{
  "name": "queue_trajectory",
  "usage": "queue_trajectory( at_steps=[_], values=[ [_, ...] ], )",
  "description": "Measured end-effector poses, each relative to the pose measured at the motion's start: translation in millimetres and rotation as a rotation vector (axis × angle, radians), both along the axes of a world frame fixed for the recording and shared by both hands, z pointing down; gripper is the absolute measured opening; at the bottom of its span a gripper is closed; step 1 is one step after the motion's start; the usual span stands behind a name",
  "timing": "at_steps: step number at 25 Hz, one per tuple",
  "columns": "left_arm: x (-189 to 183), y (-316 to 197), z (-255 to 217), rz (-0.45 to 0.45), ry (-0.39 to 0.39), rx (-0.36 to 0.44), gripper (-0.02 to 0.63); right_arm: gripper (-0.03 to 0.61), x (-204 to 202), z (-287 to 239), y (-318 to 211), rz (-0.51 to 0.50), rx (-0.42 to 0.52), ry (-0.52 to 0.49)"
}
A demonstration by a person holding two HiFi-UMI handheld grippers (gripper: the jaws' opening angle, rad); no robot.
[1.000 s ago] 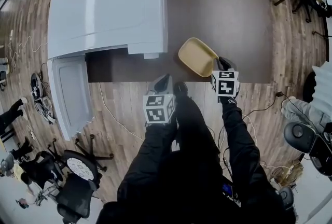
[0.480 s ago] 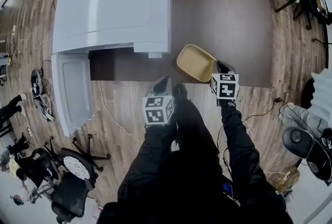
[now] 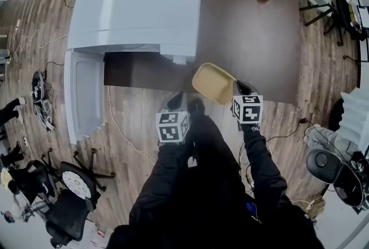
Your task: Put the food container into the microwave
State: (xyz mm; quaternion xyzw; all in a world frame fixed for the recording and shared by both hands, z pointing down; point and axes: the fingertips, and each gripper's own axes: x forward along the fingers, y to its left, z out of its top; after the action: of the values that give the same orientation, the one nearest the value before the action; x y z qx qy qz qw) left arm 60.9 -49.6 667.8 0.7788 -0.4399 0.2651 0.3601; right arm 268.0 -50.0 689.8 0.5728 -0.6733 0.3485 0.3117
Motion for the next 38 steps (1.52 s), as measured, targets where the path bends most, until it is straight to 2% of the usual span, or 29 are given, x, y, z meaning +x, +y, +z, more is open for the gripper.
queue_trajectory(
  at_steps=[12, 24, 30, 38],
  values=[
    [-76.9, 21.6, 4.8, -0.149, -0.012, -0.021, 0.035, 0.035, -84.6, -6.2, 16.0, -0.106, -0.048, -0.057],
    [-173.8, 21.8, 4.9, -0.314, -0.016, -0.022, 0.035, 0.037, -195.6, -22.0, -20.0, -0.164, -0.016, -0.078],
    [-207.8, 8.7, 0.5, -0.352, -0.014, -0.011, 0.035, 0.037, -240.4, -31.0, -45.0, -0.147, 0.007, -0.09],
    [-232.9, -16.9, 0.6, -0.36, -0.009, 0.005, 0.035, 0.037, -279.4, -31.0, -75.2, -0.111, 0.019, -0.11]
  ],
)
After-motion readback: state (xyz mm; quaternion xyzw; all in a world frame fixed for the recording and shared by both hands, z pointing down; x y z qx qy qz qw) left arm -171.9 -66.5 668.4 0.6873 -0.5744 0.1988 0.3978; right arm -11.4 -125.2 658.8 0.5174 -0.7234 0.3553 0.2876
